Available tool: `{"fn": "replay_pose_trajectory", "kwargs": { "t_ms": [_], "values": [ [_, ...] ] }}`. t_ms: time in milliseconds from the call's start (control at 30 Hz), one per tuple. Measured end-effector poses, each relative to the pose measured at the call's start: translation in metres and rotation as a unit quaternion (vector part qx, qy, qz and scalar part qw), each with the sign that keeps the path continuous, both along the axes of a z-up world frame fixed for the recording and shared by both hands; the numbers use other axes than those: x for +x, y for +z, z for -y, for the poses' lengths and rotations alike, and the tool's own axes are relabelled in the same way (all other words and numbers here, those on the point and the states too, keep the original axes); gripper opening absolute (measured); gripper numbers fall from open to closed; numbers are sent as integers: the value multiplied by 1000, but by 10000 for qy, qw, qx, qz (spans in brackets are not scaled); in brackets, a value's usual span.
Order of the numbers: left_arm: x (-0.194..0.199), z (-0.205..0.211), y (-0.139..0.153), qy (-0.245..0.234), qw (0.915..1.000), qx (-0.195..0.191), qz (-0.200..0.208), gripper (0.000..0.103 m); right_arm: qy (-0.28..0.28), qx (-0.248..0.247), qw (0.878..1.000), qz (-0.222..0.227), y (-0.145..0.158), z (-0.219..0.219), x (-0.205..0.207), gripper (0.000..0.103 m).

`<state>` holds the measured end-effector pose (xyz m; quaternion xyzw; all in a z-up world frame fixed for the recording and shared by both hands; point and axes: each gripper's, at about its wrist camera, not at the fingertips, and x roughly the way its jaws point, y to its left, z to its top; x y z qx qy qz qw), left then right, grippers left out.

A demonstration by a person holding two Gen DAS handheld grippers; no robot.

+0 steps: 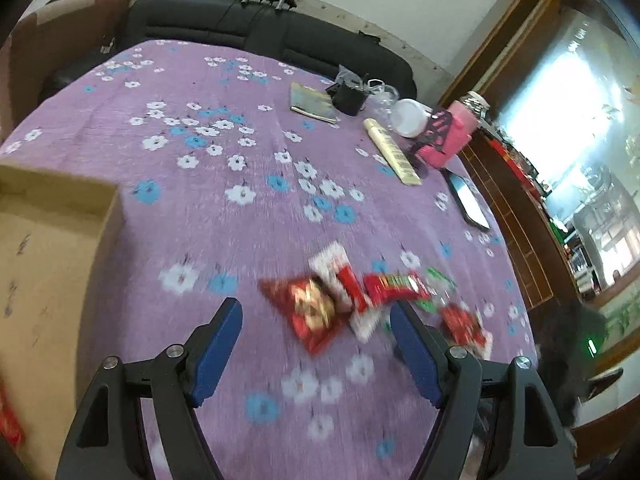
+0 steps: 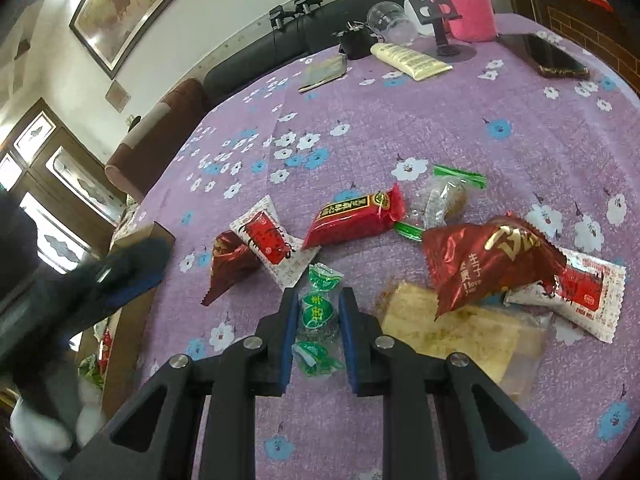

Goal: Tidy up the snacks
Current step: 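Grasp the red foil snack bag with the left gripper while the right gripper grasps a green-wrapped candy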

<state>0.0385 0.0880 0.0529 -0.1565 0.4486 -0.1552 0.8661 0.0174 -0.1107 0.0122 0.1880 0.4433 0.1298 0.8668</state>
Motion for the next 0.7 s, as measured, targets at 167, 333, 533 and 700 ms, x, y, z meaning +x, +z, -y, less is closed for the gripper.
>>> {"fn": "replay_pose_trajectory", "kwargs": {
  "t_ms": [167, 333, 533, 700],
  "values": [
    [26, 22, -16, -338, 9974, 637, 16, 63, -75, 144, 9999, -43, 1, 7, 1, 19],
    [7, 41, -31, -923, 9861, 1380, -14, 28, -72, 188, 9998, -76, 1, 9, 2, 19],
    [-20, 38, -24, -1101, 9808, 1610, 82, 29, -54, 175, 9998, -91, 0, 7, 2, 19],
    [-15, 46, -33, -1085, 9796, 1688, 92, 43, -36, 140, 9998, -110, -1, 6, 2, 19]
  ]
}}
